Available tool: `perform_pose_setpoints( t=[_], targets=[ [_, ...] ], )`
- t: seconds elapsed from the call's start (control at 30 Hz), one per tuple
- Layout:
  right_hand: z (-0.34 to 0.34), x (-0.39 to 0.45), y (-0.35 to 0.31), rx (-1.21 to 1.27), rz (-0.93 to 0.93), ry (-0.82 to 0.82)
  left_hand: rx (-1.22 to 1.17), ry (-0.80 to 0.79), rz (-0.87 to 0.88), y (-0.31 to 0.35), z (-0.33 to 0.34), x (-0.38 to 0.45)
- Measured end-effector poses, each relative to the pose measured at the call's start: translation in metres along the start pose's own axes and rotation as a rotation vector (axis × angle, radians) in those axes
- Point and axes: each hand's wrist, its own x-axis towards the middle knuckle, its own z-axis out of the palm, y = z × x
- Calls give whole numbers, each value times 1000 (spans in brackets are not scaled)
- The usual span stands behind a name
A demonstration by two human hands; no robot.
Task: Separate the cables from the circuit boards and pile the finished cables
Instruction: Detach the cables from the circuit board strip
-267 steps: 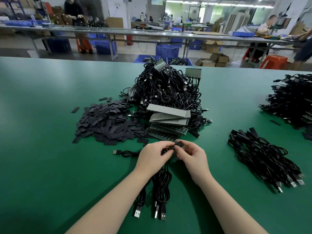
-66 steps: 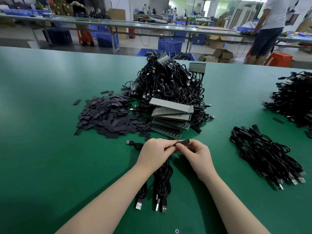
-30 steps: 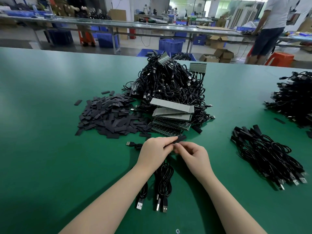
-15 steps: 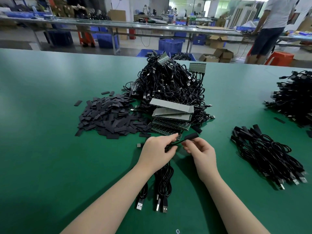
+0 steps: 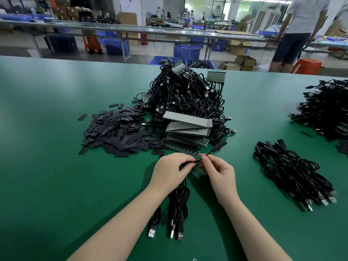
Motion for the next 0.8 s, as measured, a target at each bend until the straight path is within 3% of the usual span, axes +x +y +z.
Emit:
perform_pose_setpoints(
  t=[0.13,0.27,0.37,0.43,0.6,0.7,0.8],
  targets=[
    [-9,5,-13,153,5,187,-44,52,-53,0,-3,-2],
    [-48,17,-52,168,-188,400,-96,36,-119,-1,-4,-1],
    [-93,24,-82,-260,-367,523,-107,21,-124,-1,-3,0],
    [-124,36,-94,-656,-367,560,-118,16,-129,-3,-2,-1],
    [-174,74,-74,-1365,-18,348,-134,16,-150,-3,-2,1],
    [-181,81,-49,-1536,151,170,-135,41,-166,-4,-2,0],
    [-180,84,-37,-1646,132,95,-197,88,-226,-5,-3,1]
  ],
)
